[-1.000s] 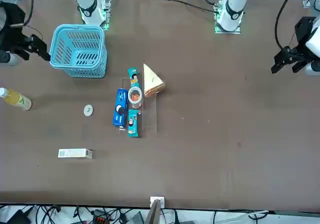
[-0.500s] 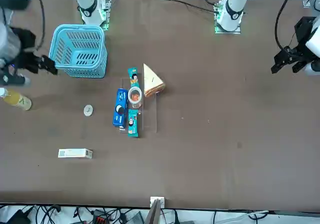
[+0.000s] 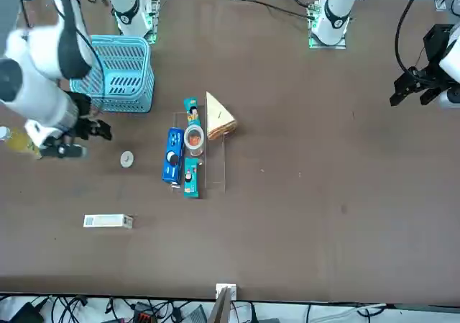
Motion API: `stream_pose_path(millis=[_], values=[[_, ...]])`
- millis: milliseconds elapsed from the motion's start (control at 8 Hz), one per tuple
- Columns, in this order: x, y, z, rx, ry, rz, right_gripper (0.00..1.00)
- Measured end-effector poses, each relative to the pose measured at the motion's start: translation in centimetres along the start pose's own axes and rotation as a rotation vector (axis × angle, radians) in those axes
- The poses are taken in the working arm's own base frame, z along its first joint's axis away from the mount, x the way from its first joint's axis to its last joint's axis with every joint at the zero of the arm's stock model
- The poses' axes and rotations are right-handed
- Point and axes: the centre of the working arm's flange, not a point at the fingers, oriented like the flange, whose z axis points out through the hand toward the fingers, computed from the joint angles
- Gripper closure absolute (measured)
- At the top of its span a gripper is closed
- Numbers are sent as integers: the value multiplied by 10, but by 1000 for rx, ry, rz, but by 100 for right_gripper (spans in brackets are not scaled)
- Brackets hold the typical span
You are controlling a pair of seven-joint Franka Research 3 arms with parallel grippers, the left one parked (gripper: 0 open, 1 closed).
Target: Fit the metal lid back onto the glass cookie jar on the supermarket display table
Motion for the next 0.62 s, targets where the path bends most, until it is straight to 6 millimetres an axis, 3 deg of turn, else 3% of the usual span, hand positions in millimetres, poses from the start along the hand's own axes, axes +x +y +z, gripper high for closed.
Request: stream_pose_path(millis=[375,625], values=[[-4,-5,81,12,53,-8,0],[-9,-7,116,18,72,6,0]])
